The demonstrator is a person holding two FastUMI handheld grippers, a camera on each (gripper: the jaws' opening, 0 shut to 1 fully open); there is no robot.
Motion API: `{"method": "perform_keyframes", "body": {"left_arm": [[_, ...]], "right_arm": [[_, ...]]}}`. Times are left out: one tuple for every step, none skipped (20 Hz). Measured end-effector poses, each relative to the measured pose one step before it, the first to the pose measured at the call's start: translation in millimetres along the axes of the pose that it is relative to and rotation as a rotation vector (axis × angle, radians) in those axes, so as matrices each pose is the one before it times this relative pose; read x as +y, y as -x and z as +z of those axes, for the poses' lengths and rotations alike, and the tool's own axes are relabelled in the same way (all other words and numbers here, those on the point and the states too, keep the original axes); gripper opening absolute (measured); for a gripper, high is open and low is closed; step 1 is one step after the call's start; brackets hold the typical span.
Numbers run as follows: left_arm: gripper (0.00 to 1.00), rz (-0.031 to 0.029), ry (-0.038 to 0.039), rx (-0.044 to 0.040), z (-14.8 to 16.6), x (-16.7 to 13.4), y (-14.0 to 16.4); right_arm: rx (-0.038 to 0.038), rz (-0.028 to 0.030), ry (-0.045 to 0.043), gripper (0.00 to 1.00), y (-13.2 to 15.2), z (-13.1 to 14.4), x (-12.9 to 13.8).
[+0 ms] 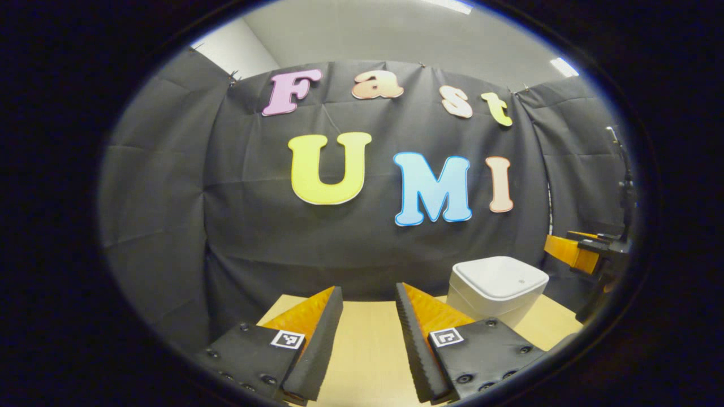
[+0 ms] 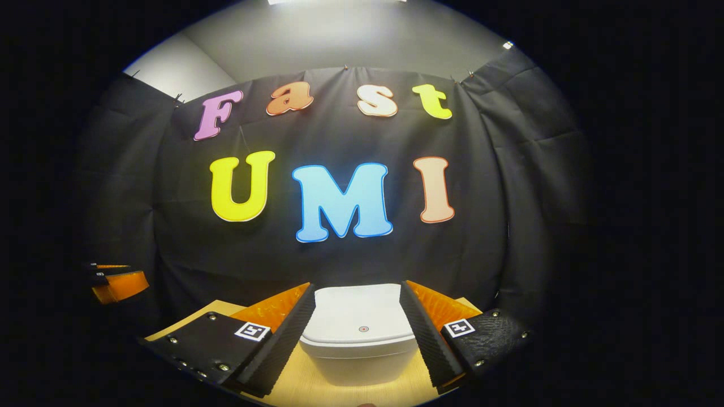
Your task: Press the lid of the desktop garbage bin to open it, pick up the crumpled paper on the desktop and throw it into the bin, then pick up the pop can on the desktop and drop it into the bin, and finally close the garbage bin lid.
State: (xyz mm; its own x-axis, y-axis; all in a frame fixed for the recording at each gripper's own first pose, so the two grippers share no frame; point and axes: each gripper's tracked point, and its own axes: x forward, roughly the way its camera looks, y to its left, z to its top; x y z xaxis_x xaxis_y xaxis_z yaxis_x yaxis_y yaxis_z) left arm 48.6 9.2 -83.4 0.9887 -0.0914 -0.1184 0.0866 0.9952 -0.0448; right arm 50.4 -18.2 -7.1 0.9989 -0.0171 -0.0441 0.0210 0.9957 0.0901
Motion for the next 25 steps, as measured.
{"method": "perform_keyframes", "body": {"left_arm": [[0.72, -0.00462, -0.00787, -0.00733, 3.02, -2.25, 2.70], [0.67, -0.00430, -0.00335, -0.00361, 1.24, -1.56, 3.42], [0.63, -0.00437, 0.00272, -0.00301, 1.58, -2.57, 2.39], [0.59, -0.00227, 0.00472, -0.00388, 0.39, -1.08, 3.26], [0.59, -0.00200, 0.00326, -0.00430, 1.19, -1.05, 3.92], [0.63, -0.00345, 0.00187, -0.00056, -0.78, -0.83, 2.99], [0.68, -0.00327, 0.00265, 0.00369, -3.81, -1.14, 3.40], [0.72, 0.00031, 0.00241, 0.00318, -2.16, 0.59, 1.83], [0.70, 0.00305, 0.00140, 0.00154, -1.73, 1.56, 1.34], [0.68, 0.00270, 0.00210, -0.00255, 0.14, 1.26, 1.37], [0.66, 0.00397, 0.00122, -0.00384, 0.91, 0.81, 1.63], [0.72, 0.00213, -0.00008, -0.00369, 1.22, 0.50, 1.76], [0.72, 0.00220, -0.00279, -0.00452, 1.30, 0.21, 1.20], [0.72, 0.00032, -0.00273, -0.00474, 2.10, 0.53, 0.86], [0.72, -0.00181, -0.00148, -0.00290, 1.50, -0.42, 0.20], [0.72, -0.00471, -0.00015, -0.00075, -0.18, -0.59, 0.05], [0.72, -0.00631, -0.00092, 0.00041, -0.18, -1.56, -1.11], [0.72, -0.00693, -0.00176, 0.00101, -0.23, -1.66, -1.64], [0.72, -0.01003, -0.00042, -0.00012, -0.15, -1.75, -2.11], [0.72, -0.01263, -0.00038, 0.00066, -0.39, -3.05, -2.91], [0.72, -0.01448, -0.00046, 0.00092, -0.19, -4.39, -2.97], [0.72, -0.01633, -0.00020, 0.00131, -0.84, -4.74, -2.45], [0.72, -0.01602, -0.00251, 0.00090, -0.06, -5.43, -2.55], [0.72, -0.01234, -0.00486, -0.00185, 0.54, -5.23, -1.83], [0.72, -0.00991, -0.00645, -0.00370, 1.85, -6.79, -1.63]], "right_arm": [[-0.00829, 0.00381, 0.00491, 0.96, 4.16, 3.25, 1.67], [-0.00774, 0.00340, 0.00358, 0.96, 4.23, 3.00, 1.93], [-0.00662, 0.00358, 0.00254, 0.96, 4.47, 2.60, 1.61], [-0.00948, 0.00192, 0.00270, 0.96, 5.04, 3.00, 1.48], [-0.00890, 0.00039, 0.00370, 0.96, 4.60, 2.45, 1.07], [-0.00647, -0.00029, 0.00483, 0.96, 3.83, 1.20, 0.93], [-0.00356, 0.00086, 0.00479, 0.96, 3.47, 0.51, 1.24], [0.00425, -0.00064, 0.00699, 0.96, 2.93, -1.63, 0.54], [0.01123, -0.00327, 0.00740, 0.96, 2.52, -4.48, -0.10], [0.00787, -0.00117, 0.00502, 0.96, 2.00, -2.99, 0.55], [0.00455, -0.00183, -0.00082, 0.96, 1.40, -0.96, -0.25], [0.00392, 0.00142, -0.00530, 0.96, 1.00, -1.10, 0.72], [0.00287, 0.00089, -0.00517, 0.96, 0.64, -0.92, 0.75], [0.00171, -0.00379, -0.00217, 0.96, -0.23, -0.91, -0.95], [0.00533, -0.00644, -0.00247, 0.96, 0.69, -1.26, -1.66], [0.00287, -0.00520, -0.00561, 0.96, 0.23, -0.28, -0.64], [0.00172, -0.00727, -0.00703, 0.96, 0.55, 0.75, -1.39], [-0.00100, -0.01000, -0.00744, 0.96, 1.24, 0.84, -1.89], [-0.00043, -0.01170, -0.00585, 0.96, 1.24, 1.10, -2.91], [-0.00283, -0.01267, -0.00182, 0.96, 2.17, 1.20, -2.80], [-0.00087, -0.01573, 0.00255, 0.96, 1.48, 1.31, -4.39], [0.00177, -0.01565, 0.00906, 0.96, 1.60, 0.21, -5.34], [-0.00207, -0.01398, 0.01105, 0.96, 1.62, 2.17, -5.53], [-0.00574, -0.00820, 0.00645, 0.96, 0.70, 2.47, -5.21], [-0.00897, -0.00466, 0.00030, 0.96, 0.49, 3.35, -4.91]]}}
